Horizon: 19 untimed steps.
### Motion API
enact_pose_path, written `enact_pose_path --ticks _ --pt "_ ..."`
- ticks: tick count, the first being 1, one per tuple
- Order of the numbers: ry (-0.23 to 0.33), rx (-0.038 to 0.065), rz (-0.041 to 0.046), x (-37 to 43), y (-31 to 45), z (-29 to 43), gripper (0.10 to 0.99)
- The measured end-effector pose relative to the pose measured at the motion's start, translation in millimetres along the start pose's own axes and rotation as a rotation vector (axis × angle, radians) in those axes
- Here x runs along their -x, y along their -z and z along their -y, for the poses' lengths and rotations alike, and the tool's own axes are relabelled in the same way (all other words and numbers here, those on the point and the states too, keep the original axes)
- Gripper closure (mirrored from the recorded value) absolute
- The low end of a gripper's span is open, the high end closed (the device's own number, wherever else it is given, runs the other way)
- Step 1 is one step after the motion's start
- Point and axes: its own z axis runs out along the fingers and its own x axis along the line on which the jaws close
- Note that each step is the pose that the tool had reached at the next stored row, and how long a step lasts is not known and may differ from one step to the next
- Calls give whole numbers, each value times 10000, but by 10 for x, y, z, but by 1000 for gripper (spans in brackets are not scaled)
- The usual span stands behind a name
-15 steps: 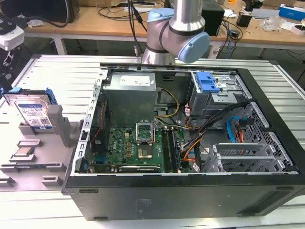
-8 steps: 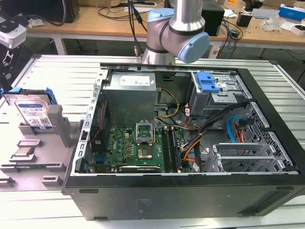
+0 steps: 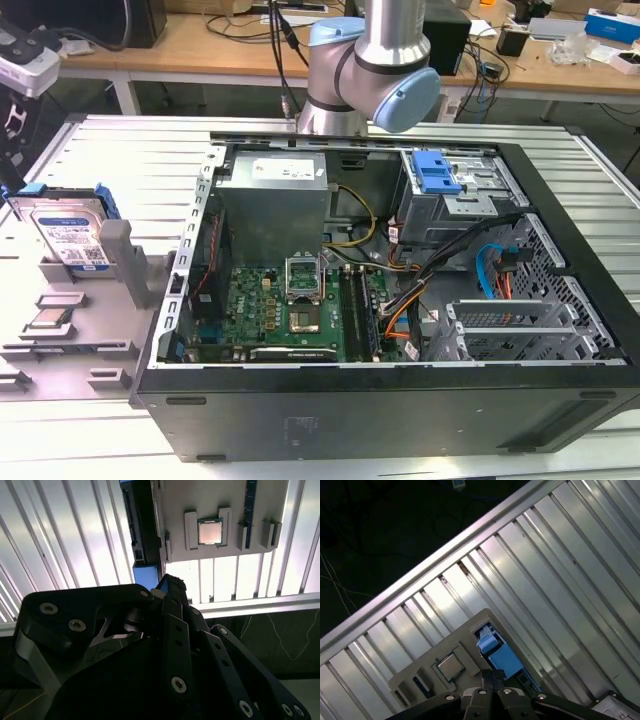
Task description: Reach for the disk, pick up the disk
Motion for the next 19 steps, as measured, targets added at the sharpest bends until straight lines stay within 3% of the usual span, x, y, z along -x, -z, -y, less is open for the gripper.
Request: enact_pose_path --ticks 13,19 --pt "1451 -1 -55 0 0 0 980" --pt "2562 -2 -97 0 0 0 980"
